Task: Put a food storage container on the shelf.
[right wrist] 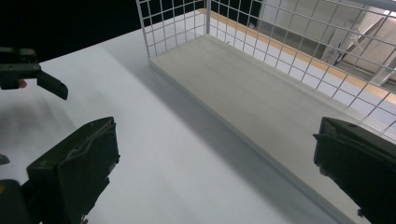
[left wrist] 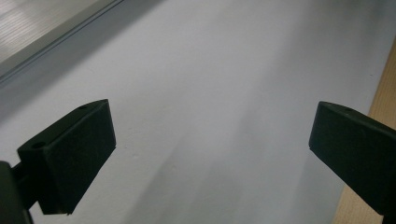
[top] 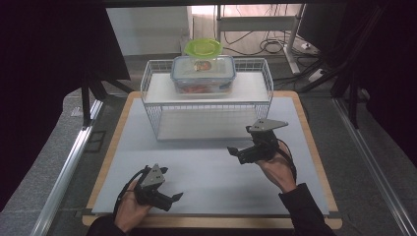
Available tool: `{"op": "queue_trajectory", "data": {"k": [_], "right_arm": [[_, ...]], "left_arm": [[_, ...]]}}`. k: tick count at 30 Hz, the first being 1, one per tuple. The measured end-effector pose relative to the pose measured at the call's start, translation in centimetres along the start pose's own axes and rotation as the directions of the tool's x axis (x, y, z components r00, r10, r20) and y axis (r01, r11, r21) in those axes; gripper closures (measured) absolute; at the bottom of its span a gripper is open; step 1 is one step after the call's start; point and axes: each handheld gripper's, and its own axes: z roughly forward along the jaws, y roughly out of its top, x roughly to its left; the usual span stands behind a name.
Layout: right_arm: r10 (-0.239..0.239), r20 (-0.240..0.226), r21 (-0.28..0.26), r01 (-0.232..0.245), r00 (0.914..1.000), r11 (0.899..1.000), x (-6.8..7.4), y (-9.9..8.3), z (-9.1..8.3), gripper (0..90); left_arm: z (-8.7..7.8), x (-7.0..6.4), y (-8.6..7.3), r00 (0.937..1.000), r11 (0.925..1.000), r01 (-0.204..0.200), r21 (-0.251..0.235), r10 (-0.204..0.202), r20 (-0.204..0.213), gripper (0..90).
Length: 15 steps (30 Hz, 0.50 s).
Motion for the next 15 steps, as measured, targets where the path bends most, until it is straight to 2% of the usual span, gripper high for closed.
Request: {"op": "queue_trajectory", "data": {"k": [4, 7, 8, 11, 15], "right_arm": [[-0.004, 0.005, 0.004, 0.004, 1.0, 1.0, 0.4, -0.7, -0.4, 0.0], [-0.017, 0.019, -0.006, 0.017, 0.9997, 1.0, 0.7, -1.2, -0.8, 0.0], [-0.023, 0.02, -0.007, 0.023, 0.9995, 1.0, 0.7, -1.4, -0.9, 0.4], [-0.056, 0.019, 0.017, 0.056, 0.9983, 0.998, 1.1, -2.1, -1.1, 1.3], [-0.069, 0.028, 0.053, 0.068, 0.9972, 0.996, 1.4, -3.3, -1.1, 1.8]], "left_arm": [[0.1, 0.0, 0.0, 0.9998, 0.9999, -0.009, 0.012, 0.009, -0.016, 0.5], [0.2, -0.1, -0.1, 0.9988, 0.9987, -0.032, 0.041, 0.033, -0.037, 1.4], [0.4, -0.2, -0.2, 0.9977, 0.9969, -0.045, 0.064, 0.048, -0.048, 2.0], [0.7, -0.4, -0.2, 0.9958, 0.993, -0.067, 0.097, 0.073, -0.055, 1.8], [0.6, -0.5, -0.1, 0.9958, 0.9939, -0.064, 0.089, 0.07, -0.06, 1.4]]}}
